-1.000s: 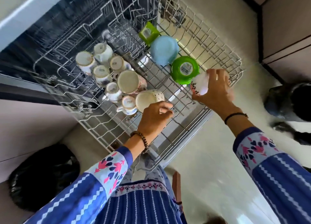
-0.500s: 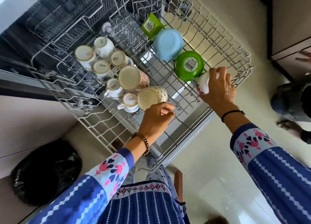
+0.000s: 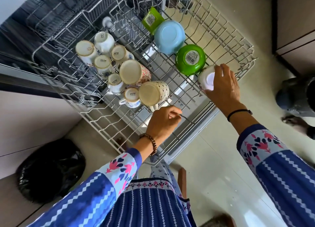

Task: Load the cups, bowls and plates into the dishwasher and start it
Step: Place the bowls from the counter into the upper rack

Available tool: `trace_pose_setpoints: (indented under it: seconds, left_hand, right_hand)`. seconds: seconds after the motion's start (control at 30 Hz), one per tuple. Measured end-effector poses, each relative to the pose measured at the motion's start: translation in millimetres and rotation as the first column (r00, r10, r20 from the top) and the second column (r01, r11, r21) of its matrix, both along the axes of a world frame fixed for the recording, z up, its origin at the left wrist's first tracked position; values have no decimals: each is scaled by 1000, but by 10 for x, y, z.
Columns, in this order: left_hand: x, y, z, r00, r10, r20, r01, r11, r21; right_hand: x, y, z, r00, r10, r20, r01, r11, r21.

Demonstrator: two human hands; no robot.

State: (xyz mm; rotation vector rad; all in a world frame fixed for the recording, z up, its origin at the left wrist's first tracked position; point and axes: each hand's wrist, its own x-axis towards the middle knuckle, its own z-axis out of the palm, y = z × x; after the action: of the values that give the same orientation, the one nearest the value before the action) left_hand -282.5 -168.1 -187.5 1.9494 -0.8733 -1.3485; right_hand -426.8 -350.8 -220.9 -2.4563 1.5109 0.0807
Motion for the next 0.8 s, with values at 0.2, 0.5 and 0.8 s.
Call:
trace_pose_setpoints:
  seconds: [0.2, 0.5, 0.8]
  left_hand:
    - [-144, 69, -14, 992, -98, 85, 100, 995, -24]
    - [-354, 145, -40, 952, -282, 115, 280, 959, 36]
    - [-293, 188, -59, 934, -293, 205, 313, 947, -74]
  right_hand:
    - [-200, 156, 103, 957, -18, 288, 38, 997, -62]
    - [-412, 685, 230, 676, -467, 570, 467, 870, 159]
    - [-254, 797, 227, 542, -651, 532, 577, 748, 328]
